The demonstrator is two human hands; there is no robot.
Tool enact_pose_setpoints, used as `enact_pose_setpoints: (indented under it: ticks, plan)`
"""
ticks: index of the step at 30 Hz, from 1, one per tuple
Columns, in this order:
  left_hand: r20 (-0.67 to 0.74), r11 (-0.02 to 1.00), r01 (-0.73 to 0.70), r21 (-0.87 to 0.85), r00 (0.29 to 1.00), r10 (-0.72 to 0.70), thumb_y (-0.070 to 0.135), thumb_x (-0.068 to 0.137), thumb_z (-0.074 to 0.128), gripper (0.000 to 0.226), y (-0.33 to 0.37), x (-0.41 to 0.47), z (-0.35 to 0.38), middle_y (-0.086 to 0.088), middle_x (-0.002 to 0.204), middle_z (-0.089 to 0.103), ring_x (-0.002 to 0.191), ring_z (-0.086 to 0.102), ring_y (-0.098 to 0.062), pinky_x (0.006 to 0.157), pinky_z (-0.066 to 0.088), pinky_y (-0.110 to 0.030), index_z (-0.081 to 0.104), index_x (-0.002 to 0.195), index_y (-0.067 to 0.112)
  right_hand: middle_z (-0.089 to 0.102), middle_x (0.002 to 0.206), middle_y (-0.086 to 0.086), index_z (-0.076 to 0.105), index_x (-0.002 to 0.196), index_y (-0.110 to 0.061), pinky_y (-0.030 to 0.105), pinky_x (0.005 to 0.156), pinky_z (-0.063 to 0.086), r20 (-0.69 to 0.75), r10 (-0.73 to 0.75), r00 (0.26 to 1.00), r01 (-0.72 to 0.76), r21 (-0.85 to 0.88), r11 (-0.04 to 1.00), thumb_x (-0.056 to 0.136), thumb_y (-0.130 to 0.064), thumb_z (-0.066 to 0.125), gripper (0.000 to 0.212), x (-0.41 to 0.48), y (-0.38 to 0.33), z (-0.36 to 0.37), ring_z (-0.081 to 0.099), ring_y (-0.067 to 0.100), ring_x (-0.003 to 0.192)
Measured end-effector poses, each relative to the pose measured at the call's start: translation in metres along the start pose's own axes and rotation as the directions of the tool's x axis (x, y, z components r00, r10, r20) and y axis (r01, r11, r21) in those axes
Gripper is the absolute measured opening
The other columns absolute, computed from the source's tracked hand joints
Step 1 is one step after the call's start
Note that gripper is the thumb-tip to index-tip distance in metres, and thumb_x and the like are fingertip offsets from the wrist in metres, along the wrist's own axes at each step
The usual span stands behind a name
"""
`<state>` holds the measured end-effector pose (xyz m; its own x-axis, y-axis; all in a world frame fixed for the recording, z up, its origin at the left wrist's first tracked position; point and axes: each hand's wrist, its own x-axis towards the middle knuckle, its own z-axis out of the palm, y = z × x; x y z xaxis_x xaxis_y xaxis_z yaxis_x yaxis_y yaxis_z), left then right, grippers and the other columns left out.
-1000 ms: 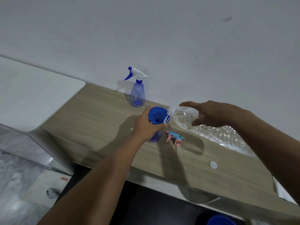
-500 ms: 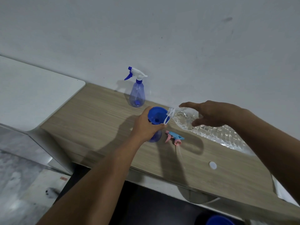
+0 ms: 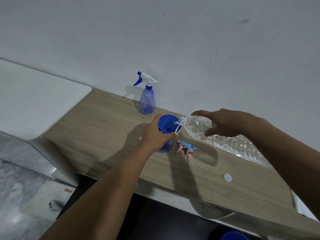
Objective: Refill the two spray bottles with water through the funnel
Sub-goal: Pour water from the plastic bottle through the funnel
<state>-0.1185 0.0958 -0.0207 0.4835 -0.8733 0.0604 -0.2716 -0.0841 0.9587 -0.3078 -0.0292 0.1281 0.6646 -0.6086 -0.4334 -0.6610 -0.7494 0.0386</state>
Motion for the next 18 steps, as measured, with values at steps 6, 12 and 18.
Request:
enact_pose_setpoints:
  ticks: [6, 12, 18]
  plan:
    - [-0.012, 1.000, -0.008, 0.016, 1.000, 0.008, 0.034, 0.064, 0.090, 0.064, -0.0015, 0.0014, 0.0012, 0.017, 0.108, 0.069, 0.098, 0.065, 0.000, 0.087, 0.057, -0.027, 0.058, 0.119, 0.040, 0.062, 0.104, -0.002, 0.012, 0.153, -0.052, 0.039, 0.090, 0.050, 0.009, 0.004, 1.000, -0.004, -0.014, 1.000, 0.094, -0.041, 0.067, 0.081, -0.0019, -0.0024, -0.0021, 0.055, 0.015, 0.091]
    - [-0.006, 1.000, -0.011, -0.001, 1.000, 0.011, 0.035, 0.064, 0.090, 0.061, 0.0009, -0.0003, -0.0002, 0.019, 0.106, 0.070, 0.097, 0.065, 0.002, 0.086, 0.057, -0.027, 0.060, 0.116, 0.040, 0.053, 0.089, -0.011, 0.014, 0.151, -0.054, 0.041, 0.091, 0.052, 0.011, 0.012, 1.000, -0.012, -0.028, 1.000, 0.094, -0.042, 0.067, 0.080, -0.0017, -0.0024, -0.0058, 0.059, 0.017, 0.093]
    - [0.008, 1.000, 0.002, -0.020, 1.000, -0.001, 0.029, 0.065, 0.090, 0.061, 0.0050, -0.0031, -0.0015, 0.019, 0.103, 0.070, 0.092, 0.065, 0.006, 0.078, 0.053, -0.015, 0.060, 0.117, 0.038, 0.054, 0.091, -0.009, 0.013, 0.151, -0.054, 0.041, 0.092, 0.052, 0.010, 0.013, 1.000, -0.013, -0.036, 0.999, 0.094, -0.042, 0.067, 0.080, -0.0016, -0.0011, -0.0077, 0.062, 0.017, 0.093]
